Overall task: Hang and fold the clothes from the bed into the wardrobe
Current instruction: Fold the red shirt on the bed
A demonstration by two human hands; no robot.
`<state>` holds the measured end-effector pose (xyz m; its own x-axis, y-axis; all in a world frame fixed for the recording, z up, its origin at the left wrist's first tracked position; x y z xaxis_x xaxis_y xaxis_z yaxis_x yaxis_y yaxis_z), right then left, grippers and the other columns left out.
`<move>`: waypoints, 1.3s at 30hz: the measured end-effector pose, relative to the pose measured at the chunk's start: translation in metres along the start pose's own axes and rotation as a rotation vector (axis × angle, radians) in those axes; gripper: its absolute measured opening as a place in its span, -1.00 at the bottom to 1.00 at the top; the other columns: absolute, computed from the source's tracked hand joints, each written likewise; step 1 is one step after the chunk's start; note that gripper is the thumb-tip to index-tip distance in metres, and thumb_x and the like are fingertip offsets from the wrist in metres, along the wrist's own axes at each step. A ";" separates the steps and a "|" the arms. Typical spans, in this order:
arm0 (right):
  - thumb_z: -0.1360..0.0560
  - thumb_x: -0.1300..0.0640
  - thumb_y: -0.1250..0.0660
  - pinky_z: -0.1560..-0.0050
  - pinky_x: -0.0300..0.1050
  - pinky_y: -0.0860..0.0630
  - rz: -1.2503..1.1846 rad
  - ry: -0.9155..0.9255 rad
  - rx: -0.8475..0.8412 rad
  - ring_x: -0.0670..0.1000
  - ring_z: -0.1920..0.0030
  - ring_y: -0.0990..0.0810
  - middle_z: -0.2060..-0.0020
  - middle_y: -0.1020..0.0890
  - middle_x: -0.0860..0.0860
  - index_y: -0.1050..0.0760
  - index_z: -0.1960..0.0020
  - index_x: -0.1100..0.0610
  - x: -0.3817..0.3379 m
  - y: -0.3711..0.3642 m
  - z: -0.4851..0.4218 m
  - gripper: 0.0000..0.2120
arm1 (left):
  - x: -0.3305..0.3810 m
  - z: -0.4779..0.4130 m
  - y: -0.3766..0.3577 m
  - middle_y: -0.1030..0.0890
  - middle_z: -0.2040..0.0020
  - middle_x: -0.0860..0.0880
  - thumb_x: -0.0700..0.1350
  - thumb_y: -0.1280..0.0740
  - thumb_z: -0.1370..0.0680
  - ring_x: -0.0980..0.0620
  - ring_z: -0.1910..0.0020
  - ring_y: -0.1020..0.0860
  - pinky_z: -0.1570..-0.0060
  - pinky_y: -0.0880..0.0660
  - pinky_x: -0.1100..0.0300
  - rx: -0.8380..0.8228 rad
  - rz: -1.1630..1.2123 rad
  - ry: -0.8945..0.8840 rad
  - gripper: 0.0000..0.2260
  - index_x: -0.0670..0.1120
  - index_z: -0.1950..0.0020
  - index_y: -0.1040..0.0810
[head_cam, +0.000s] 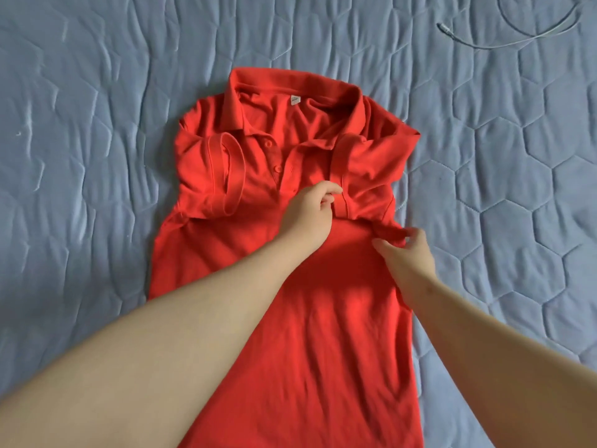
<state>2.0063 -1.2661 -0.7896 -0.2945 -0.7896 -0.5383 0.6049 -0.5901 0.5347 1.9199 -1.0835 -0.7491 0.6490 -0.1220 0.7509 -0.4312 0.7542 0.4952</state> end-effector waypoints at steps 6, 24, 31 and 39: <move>-0.41 0.19 -0.37 0.18 -0.21 -0.33 0.078 -0.110 -0.105 0.06 0.13 -0.52 0.13 -0.52 0.02 -0.46 -0.08 0.12 0.054 0.008 0.018 -0.74 | 0.045 -0.030 -0.049 -0.36 -0.17 -0.12 -0.21 -0.15 -0.53 -0.14 -0.15 -0.45 -0.20 -0.33 0.19 -0.164 -0.380 -0.068 -0.60 0.13 -0.30 -0.43; -0.49 0.20 -0.26 0.28 -0.47 -0.30 0.001 0.130 -0.264 -0.24 0.22 -0.51 0.15 -0.56 -0.19 -0.47 -0.25 -0.08 0.045 -0.025 0.088 -0.63 | 0.053 -0.036 -0.002 -0.50 0.21 0.09 -0.21 -0.42 -0.39 0.09 0.19 -0.43 0.28 -0.23 0.31 0.097 -0.127 -0.050 -0.84 0.02 0.25 -0.50; -0.50 0.15 -0.23 -0.10 -0.43 -0.27 0.109 0.257 -0.533 -0.12 -0.22 -0.45 -0.22 -0.52 -0.13 -0.20 -0.44 -0.19 -0.008 -0.112 0.155 -0.44 | 0.010 -0.030 0.103 -0.53 0.08 -0.01 -0.53 -0.17 -0.38 0.07 0.04 -0.48 -0.04 -0.40 0.23 0.024 0.343 0.005 -0.60 0.00 0.19 -0.47; -0.42 0.18 -0.21 -0.03 -0.15 -0.42 0.337 0.274 -0.660 0.12 -0.12 -0.53 -0.10 -0.57 0.14 -0.03 -0.50 -0.17 -0.026 -0.215 0.202 -0.27 | -0.098 -0.040 0.195 -0.53 -0.17 -0.14 -0.51 -0.14 -0.48 0.05 -0.03 -0.50 -0.01 -0.47 0.31 0.262 0.530 0.253 -0.54 -0.17 -0.30 -0.45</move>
<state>1.7343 -1.1527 -0.7585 0.1237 -0.7879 -0.6033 0.9684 -0.0370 0.2468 1.7967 -0.8984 -0.7436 0.4194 0.4044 0.8127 -0.8524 0.4834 0.1993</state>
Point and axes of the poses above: each hand's wrist, its own z-axis away from the middle knuckle, its own y-axis out of the back of the hand, x = y × z, the point moved 9 cm from there along -z, towards the middle knuckle
